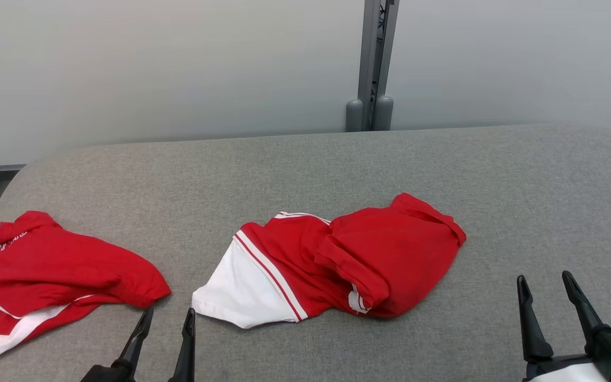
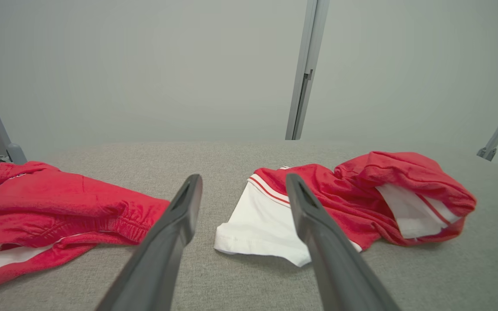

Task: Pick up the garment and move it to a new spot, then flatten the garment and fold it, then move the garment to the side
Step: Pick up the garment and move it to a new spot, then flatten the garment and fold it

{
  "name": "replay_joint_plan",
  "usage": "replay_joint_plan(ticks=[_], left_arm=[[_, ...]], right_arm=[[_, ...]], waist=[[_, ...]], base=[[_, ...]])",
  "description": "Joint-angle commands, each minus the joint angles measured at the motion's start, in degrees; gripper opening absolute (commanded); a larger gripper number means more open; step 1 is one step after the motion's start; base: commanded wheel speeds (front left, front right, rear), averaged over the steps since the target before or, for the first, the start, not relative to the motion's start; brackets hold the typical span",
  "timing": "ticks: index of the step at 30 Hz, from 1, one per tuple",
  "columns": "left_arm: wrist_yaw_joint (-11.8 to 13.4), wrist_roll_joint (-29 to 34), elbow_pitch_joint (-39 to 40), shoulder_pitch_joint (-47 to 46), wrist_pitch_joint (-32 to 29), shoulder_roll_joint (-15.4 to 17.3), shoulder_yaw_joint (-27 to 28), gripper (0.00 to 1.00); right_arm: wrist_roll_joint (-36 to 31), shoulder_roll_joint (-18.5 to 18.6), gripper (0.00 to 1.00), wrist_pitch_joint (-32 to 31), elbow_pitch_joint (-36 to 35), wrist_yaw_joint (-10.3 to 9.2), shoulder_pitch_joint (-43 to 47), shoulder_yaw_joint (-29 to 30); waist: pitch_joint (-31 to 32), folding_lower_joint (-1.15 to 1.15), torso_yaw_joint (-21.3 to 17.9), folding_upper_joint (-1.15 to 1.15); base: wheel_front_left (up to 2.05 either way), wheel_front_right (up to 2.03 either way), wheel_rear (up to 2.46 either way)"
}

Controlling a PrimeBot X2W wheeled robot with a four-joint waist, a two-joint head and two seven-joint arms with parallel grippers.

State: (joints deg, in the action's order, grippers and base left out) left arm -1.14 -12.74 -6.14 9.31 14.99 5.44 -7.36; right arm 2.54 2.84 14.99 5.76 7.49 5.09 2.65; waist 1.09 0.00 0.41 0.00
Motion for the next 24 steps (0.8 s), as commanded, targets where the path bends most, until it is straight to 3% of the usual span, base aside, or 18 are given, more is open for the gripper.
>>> replay_joint_plan(ticks=[1, 11, 24], left_arm=[[-0.77, 0.7, 0.13, 0.37, 0.29, -0.23, 0.91, 1.0], [-3.21, 2.51, -0.88, 0.06, 0.28, -1.93, 4.59, 1.0], [-4.36, 3.21, -1.49, -0.1, 0.28, -2.46, 6.02, 1.0]], right_arm=[[-0.3, 0.19, 1.0, 0.3, 0.04, 0.01, 0.21, 0.02], [0.14, 0.16, 1.0, 0.3, 0.74, 0.01, -0.27, -0.68], [0.32, 0.16, 1.0, 0.3, 1.22, 0.01, -0.68, -1.34]], waist=[[0.04, 0.0, -0.1, 0.0], [0.35, 0.0, -0.06, 0.0], [0.41, 0.0, 0.0, 0.0]], base=[[0.0, 0.0, 0.0], [0.0, 0.0, 0.0], [0.0, 0.0, 0.0]])
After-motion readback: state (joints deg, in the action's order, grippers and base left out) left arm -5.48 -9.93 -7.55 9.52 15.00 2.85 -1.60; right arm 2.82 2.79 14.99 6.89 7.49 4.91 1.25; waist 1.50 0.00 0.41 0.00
